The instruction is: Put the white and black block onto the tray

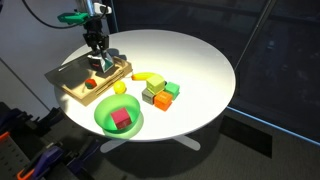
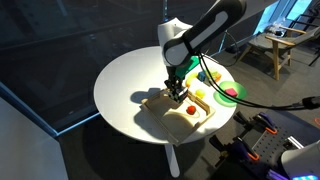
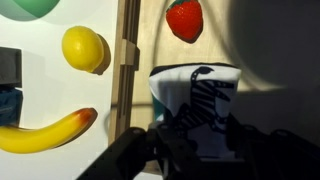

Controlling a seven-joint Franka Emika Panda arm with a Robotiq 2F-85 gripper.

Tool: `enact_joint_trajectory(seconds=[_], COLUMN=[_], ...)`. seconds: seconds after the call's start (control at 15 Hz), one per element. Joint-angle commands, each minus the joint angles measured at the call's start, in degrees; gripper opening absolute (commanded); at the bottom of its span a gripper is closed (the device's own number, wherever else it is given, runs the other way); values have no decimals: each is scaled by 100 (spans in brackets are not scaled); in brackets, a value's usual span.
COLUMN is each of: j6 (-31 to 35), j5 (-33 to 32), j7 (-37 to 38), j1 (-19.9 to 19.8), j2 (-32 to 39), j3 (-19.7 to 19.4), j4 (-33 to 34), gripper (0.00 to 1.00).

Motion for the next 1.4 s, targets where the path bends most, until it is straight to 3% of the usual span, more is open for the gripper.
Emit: enact_joint_trajectory(seconds=[0.0, 0.2, 0.87, 1.33], j6=[-223, -236, -329, -131], j5=[40, 35, 31, 136], j7=[46, 40, -7, -305], j1=[42, 30, -31, -145], j2=[15, -89, -717, -1533], j3=[-37, -42, -68, 29], j4=[175, 122, -240, -838], gripper=[81, 100, 100, 100])
